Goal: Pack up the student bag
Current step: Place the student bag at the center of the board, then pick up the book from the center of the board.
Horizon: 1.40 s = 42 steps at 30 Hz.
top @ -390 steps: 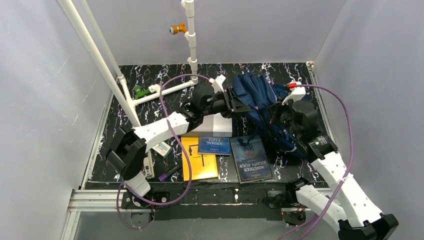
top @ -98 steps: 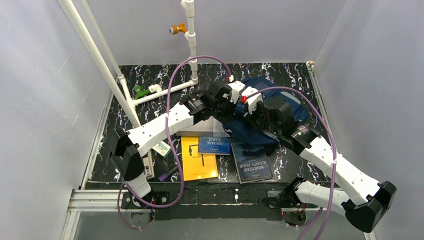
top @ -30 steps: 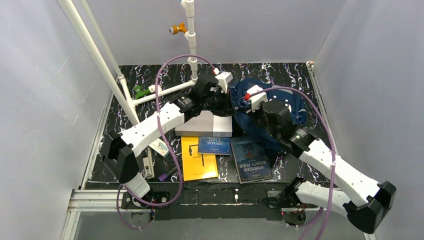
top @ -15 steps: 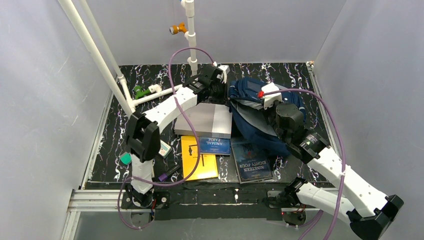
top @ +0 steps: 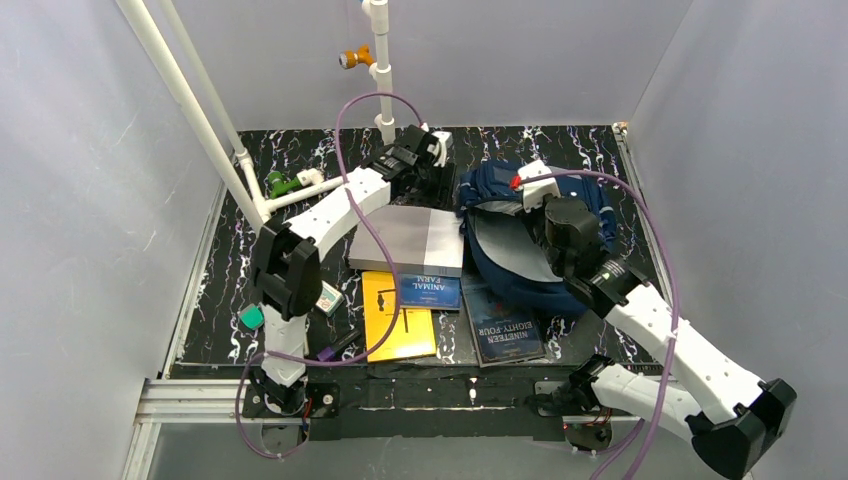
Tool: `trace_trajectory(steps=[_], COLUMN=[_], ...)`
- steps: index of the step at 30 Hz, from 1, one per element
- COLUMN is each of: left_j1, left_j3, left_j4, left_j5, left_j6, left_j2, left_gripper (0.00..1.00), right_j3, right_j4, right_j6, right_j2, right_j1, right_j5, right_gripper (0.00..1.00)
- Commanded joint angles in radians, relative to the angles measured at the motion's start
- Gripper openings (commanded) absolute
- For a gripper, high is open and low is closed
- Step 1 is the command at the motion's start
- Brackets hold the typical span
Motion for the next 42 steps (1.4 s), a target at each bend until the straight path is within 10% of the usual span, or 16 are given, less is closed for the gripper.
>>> trace_trajectory(steps=[1,4,15,19,25,32,42], left_j1=[0.013,0.013,0.021,0.051,0.056,0.064,0.064], left_j3=[-0.105,-0.187,-0.442,-0.521,-0.616,-0.874,-0.819], left_j4=[-0.044,-0.056,-0.080,-0.047,0.030,0.164,0.163], left_j5=[-0.016,-0.031,-0.131,-0.169,-0.155,-0.204,-0.105], left_j6=[0.050,0.064,0.132,-0.005,-0.186,-0.688,-0.644], left_j2=[-0.188,-0.315,-0.572,-0.617,-0.702,-0.879,-0.857], left_gripper=[0.58,0.77,0.95,0.95,0.95,0.93,0.91], right_j3=[0.002,-0.022,0.125,0.098,0.094,-0.060,-0.083], right_j4=[0.139,0.201,0.133,0.085,0.057,0.350,0.379], right_j6=[-0.109,-0.190,-0.349,-0.254,0.121,0.781,1.108], right_j2=[0.057,0.103,0.343,0.303,0.182,0.174,0.417], right_j1=[-0.075,-0.162,-0.385,-0.382,-0.352,-0.171,-0.182], right_j5=[0.035,-0.034,-0.324,-0.340,-0.499,-0.522,-0.678], right_gripper=[0.01,0.01,0.01,0.66,0.98,0.98,0.98])
